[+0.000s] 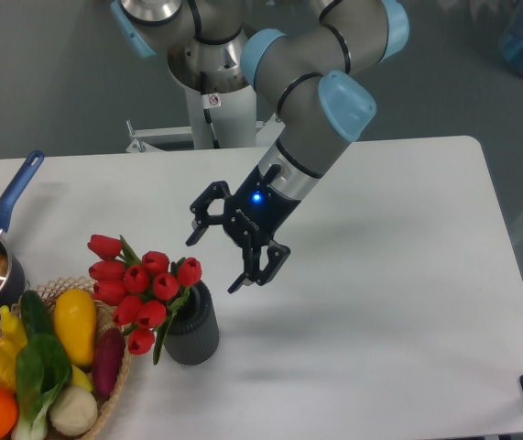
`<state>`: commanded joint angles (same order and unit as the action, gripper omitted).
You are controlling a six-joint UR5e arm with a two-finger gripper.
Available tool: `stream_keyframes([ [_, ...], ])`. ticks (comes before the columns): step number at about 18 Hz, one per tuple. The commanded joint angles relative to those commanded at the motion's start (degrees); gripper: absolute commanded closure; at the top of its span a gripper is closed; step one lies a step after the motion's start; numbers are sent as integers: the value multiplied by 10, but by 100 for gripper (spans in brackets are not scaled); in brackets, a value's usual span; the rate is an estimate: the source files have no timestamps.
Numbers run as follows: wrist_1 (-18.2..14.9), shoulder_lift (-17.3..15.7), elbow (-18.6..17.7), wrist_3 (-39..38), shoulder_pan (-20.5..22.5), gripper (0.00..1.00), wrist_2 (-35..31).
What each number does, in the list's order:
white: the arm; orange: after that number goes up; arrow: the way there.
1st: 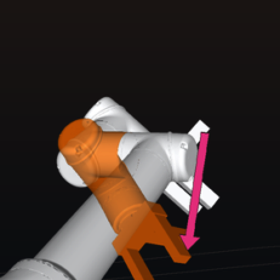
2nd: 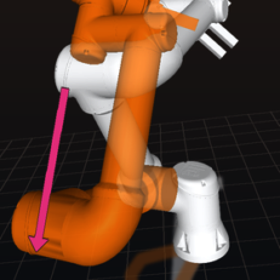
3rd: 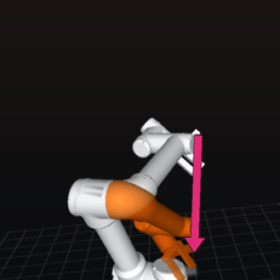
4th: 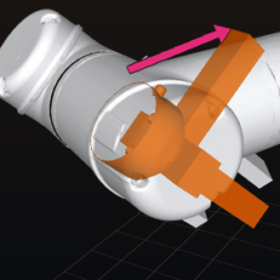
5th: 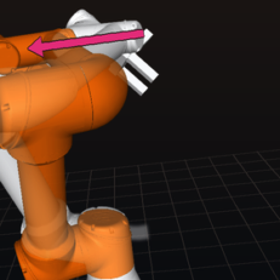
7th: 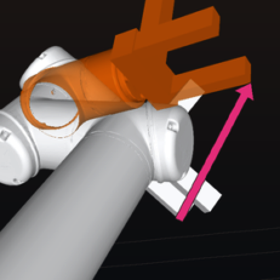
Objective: Pick up the flowers from the vase
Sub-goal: 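Lower the open gripper around the tulip stems above the vase rim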
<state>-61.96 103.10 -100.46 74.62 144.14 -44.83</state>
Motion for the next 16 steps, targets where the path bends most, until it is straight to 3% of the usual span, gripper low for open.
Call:
stream_keyframes([
  [16,18,29,12,-17,-16,0,34],
])
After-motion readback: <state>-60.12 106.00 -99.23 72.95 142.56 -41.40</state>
